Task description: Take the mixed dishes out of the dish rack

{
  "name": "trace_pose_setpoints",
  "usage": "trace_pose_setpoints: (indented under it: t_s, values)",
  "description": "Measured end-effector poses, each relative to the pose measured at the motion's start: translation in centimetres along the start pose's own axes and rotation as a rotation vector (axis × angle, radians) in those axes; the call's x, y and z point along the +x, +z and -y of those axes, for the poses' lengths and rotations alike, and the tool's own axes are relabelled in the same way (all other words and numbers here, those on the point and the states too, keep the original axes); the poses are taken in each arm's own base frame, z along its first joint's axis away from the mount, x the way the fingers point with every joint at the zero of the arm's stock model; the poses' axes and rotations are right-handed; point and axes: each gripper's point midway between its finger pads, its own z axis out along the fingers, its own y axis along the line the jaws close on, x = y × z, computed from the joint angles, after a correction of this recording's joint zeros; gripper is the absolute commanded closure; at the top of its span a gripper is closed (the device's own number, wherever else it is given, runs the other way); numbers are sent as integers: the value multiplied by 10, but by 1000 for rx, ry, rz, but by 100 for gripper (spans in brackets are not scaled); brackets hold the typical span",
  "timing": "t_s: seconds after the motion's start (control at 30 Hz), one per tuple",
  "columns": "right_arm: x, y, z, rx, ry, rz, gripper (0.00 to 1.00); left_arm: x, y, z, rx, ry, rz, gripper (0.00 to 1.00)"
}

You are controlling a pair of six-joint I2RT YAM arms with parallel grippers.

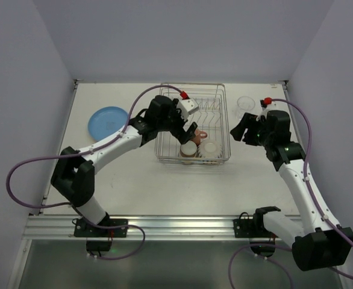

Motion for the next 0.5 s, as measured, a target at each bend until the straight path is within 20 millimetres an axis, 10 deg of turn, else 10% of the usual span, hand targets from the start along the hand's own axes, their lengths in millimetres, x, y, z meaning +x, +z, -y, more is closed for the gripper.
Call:
trace_pose_setpoints:
  t_s: [0.5]
  values:
    - [-3,-5,-2,-7,5,17,35,38,43,-7,38,50,-103,9]
